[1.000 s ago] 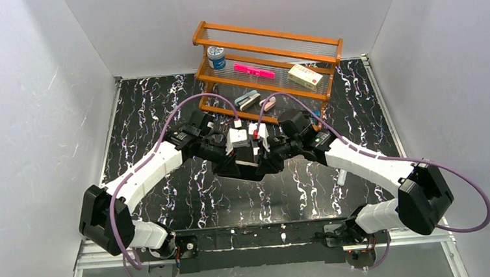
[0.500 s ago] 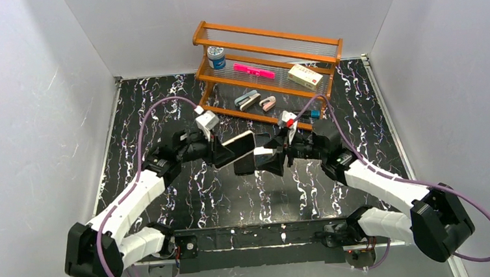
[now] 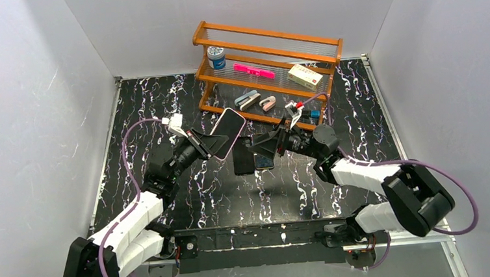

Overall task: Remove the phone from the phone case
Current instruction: Adjust the phone, then remove the phone case from the phone.

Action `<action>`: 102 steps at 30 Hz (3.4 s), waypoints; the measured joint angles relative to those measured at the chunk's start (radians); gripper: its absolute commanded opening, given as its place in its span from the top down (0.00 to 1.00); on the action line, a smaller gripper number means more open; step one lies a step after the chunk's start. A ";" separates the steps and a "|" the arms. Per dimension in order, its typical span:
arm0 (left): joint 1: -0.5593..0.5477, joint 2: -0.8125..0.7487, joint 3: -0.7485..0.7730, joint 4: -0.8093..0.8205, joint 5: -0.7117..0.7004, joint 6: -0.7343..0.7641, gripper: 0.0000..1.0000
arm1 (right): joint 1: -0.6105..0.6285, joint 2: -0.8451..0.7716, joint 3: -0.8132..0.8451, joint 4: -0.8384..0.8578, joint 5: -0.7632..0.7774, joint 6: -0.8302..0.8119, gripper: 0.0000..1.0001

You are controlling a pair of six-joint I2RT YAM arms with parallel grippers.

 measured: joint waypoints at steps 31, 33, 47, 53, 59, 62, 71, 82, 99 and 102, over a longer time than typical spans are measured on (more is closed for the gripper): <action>-0.122 0.019 -0.060 0.275 -0.061 -0.185 0.61 | 0.035 0.266 0.080 0.476 0.041 0.449 0.99; -0.112 0.016 -0.058 0.259 -0.049 -0.167 0.51 | 0.029 0.264 0.080 0.467 0.022 0.429 0.99; 0.006 0.093 0.108 0.183 0.212 -0.120 0.40 | -0.032 0.164 0.157 0.126 -0.243 0.226 0.99; 0.006 0.133 0.136 0.171 0.315 -0.109 0.66 | -0.032 0.166 0.212 0.041 -0.327 0.185 0.99; 0.013 0.143 0.141 0.163 0.346 -0.087 1.00 | -0.032 0.172 0.249 0.012 -0.381 0.187 0.99; 0.013 0.142 0.141 0.160 0.338 -0.080 1.00 | -0.032 0.174 0.252 0.005 -0.381 0.190 0.95; -0.005 0.081 0.090 0.133 0.206 -0.109 1.00 | -0.024 0.169 0.228 0.023 -0.346 0.184 0.61; 0.009 0.050 0.031 0.170 -0.060 -0.249 1.00 | -0.031 0.147 0.117 0.067 -0.404 0.146 0.51; 0.009 0.072 0.024 0.299 -0.064 -0.374 1.00 | -0.008 0.127 0.157 0.077 -0.460 0.088 0.58; 0.009 0.073 0.024 0.303 -0.057 -0.382 1.00 | -0.003 0.127 0.166 0.078 -0.465 0.082 0.61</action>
